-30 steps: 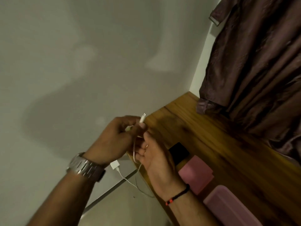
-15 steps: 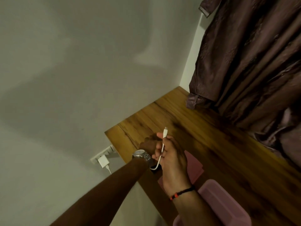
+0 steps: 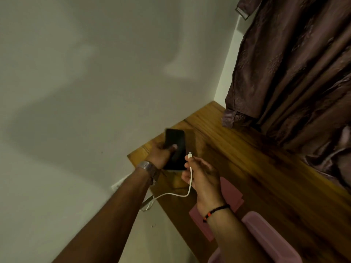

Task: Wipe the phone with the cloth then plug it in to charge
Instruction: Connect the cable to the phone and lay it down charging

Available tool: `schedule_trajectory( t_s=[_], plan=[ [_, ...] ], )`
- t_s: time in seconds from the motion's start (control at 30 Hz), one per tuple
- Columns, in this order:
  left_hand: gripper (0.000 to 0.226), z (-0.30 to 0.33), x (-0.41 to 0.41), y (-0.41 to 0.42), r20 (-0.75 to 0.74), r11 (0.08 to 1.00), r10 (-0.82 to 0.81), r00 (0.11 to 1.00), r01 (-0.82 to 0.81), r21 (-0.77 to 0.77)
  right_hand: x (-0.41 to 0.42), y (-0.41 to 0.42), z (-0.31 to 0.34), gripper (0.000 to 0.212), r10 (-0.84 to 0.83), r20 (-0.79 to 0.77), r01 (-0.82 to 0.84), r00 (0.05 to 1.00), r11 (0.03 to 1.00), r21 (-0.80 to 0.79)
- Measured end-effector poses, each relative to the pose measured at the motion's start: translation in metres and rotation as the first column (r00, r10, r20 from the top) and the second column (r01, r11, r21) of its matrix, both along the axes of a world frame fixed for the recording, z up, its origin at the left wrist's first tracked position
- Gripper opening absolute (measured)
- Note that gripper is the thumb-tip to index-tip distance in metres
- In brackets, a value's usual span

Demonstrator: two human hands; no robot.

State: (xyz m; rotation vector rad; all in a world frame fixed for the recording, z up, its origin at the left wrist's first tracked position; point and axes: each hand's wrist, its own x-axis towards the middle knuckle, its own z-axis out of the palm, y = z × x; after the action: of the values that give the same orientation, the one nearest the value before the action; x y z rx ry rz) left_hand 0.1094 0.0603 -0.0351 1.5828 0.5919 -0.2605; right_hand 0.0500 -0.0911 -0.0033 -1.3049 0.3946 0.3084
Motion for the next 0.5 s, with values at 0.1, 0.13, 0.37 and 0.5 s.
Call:
schedule_trajectory(
  t_s=[0.1, 0.13, 0.37, 0.5],
  plan=[
    [0.038, 0.012, 0.006, 0.026, 0.006, 0.934, 0.21, 0.978, -0.199, -0.298, 0.005, 0.005, 0.004, 0.012, 0.043, 0.005, -0.043, 0.999, 0.999, -0.025],
    [0.037, 0.018, 0.007, 0.03, 0.014, 0.903, 0.252, 0.968, -0.23, -0.362, 0.006, 0.007, 0.006, 0.012, 0.064, 0.017, -0.064, 0.998, 0.998, -0.029],
    [0.021, 0.043, -0.003, 0.031, 0.02, 0.789, 0.364, 0.931, -0.297, -0.538, 0.012, 0.018, 0.018, 0.018, 0.191, 0.15, -0.174, 0.97, 0.978, -0.119],
    [0.019, 0.043, -0.006, 0.032, 0.02, 0.759, 0.392, 0.92, -0.311, -0.571, 0.011, 0.018, 0.019, 0.02, 0.24, 0.177, -0.218, 0.954, 0.967, -0.134]
  ],
)
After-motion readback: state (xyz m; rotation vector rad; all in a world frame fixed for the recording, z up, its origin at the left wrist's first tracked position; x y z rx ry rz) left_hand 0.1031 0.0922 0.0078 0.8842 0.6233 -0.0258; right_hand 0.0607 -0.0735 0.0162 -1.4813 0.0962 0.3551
